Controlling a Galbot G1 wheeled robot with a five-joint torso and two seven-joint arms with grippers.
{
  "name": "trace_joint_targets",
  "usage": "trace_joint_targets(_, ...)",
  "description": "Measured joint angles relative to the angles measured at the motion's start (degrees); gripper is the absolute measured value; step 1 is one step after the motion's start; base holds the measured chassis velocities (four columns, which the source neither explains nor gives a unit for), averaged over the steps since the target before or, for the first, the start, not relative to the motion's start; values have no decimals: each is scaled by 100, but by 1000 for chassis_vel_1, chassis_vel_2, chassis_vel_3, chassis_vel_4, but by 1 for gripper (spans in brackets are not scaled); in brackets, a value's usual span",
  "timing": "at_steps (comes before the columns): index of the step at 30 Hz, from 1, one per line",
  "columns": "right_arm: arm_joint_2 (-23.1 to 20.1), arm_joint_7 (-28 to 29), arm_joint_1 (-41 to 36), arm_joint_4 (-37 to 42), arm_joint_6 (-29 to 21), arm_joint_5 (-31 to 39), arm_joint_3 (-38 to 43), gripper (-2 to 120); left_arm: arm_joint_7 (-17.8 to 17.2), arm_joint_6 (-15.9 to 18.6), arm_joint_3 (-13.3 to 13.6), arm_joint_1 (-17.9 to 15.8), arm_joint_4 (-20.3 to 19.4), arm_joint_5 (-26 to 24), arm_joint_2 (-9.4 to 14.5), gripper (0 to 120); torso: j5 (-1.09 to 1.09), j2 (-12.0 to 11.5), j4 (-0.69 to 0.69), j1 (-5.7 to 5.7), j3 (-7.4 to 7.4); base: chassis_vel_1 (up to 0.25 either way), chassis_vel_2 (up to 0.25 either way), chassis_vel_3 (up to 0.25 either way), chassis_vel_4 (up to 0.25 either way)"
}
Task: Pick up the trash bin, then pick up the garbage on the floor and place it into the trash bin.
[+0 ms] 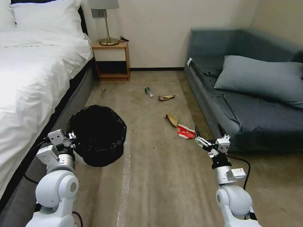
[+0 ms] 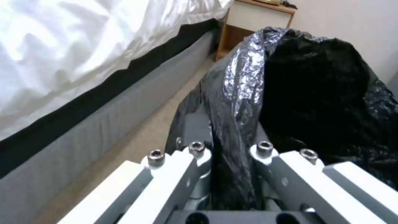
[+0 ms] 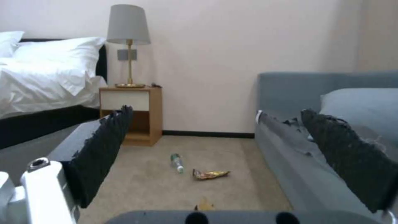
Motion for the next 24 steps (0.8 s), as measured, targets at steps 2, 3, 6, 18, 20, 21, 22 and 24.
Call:
trace_joint_targets(2,2,-12,-4,-6,8,-2,2,100,2,-3,0,0,0,0,0,5,0,0,0,0,0,-81,111,58,-104)
trace_joint_targets(3,5,-24,-11,-11,15,-4,5,100,2,-11,0,0,1,2,0,5,0,0,1,0,0,-55,84,58,-76)
trace_joint_targets(6,6,-49,-19,-43,31,-9,7,100,5,-20,-3,1,1,3,0,5,0,0,1,-1,-1,-58,83,71,-64)
trace_joint_targets(18,0,-114,-24,-184,46,-11,18,100,30,-60,7,-1,-10,16,-10,5,1,0,1,0,0,-110,100,110,-109)
trace_joint_targets(20,0,-120,-27,-190,47,-12,19,100,30,-63,8,-1,0,16,-12,5,0,0,0,0,0,-101,99,106,-110)
trace_joint_targets(21,1,-131,-27,-199,55,-13,22,100,31,-65,14,-2,13,20,-22,5,0,0,0,0,0,-86,103,106,-107)
trace_joint_targets(22,1,-172,-27,-208,59,-16,29,100,31,-67,30,-2,13,22,-40,5,0,0,0,-1,0,-104,120,88,-107)
trace_joint_targets(24,-1,-191,-28,-209,62,-16,33,100,31,-69,34,-1,13,25,-45,5,0,1,1,-1,-1,-104,120,103,-110)
